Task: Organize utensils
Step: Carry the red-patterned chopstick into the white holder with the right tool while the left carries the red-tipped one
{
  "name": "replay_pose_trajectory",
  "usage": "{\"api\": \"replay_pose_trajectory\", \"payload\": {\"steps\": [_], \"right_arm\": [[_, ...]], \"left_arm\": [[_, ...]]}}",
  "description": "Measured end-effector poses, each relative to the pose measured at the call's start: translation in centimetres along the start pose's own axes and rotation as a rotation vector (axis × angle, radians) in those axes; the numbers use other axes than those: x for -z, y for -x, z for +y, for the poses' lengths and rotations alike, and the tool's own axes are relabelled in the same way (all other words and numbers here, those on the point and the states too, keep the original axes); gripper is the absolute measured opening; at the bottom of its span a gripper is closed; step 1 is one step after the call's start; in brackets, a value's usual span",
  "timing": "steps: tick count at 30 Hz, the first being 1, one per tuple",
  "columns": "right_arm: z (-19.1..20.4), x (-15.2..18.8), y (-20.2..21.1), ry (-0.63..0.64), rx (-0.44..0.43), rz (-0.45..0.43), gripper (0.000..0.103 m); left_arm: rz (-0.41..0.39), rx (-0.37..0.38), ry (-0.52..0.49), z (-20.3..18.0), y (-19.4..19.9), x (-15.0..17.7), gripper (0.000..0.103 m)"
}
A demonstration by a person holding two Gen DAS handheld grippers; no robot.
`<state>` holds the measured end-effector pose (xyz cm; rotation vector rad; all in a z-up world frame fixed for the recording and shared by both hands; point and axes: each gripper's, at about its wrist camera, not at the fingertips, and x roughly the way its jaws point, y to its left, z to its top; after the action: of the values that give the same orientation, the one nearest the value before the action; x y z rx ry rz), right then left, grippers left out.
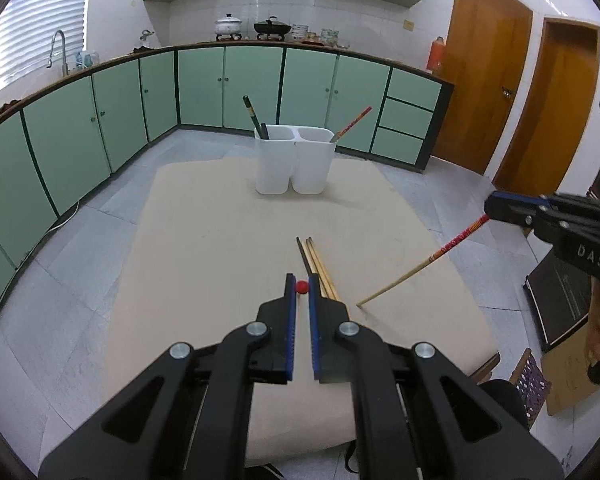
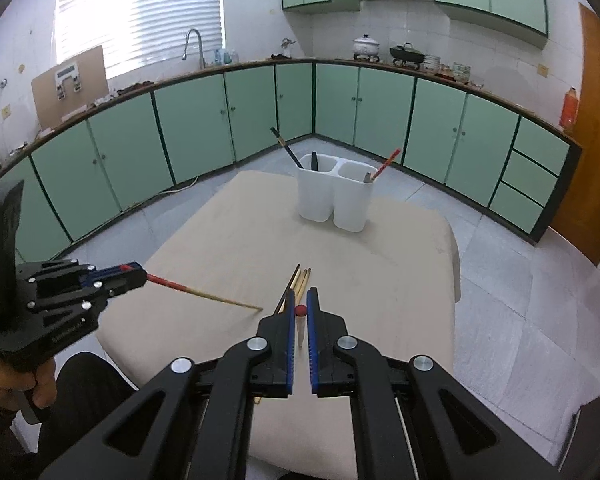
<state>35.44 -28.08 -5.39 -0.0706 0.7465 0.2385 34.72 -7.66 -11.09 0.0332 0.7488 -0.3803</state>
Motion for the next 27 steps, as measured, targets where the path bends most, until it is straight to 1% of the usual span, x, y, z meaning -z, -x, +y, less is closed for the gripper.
{"api": "replay_pose_trajectory", "payload": {"steps": [7, 10, 13, 16, 21, 24, 27], "right_arm": [[-0.9, -4.3, -1.0, 0.004, -0.031, 0.066, 0.005], [-1.4, -5.8, -1.3, 0.006, -0.029, 0.085, 0.005], [-1.6, -7.3, -1.3, 0.013, -0.022, 0.089, 0.005], [-2.2, -9.3, -1.4, 0.001, -0.022, 0.089, 0.005], [-3.5, -13.6, -1.3, -0.023, -0.013, 0.064, 0.005], [-4.1, -16.7, -1.3, -0.038, -0.005, 0.043, 0.005], [-4.4, -20.1, -1.4, -0.046, 0.019, 0.009, 0.005]], "left_arm": [[0.042, 0.027, -0.023, 0.4, -0.9, -3.4, 0.005], [0.043, 0.020, -0.044, 0.6, -1.2, -5.7, 0.005], [0.047, 0.039, -0.040, 0.9, -1.4, -8.1, 0.005], [0.036, 0.035, -0.050, 0.9, -1.6, -10.8, 0.005], [0.006, 0.032, -0.066, 0.7, -1.6, -15.9, 0.005], [-0.019, 0.029, -0.058, 0.8, -1.8, -19.0, 0.005], [-0.061, 0.012, -0.049, 0.9, -2.1, -22.4, 0.005]]}}
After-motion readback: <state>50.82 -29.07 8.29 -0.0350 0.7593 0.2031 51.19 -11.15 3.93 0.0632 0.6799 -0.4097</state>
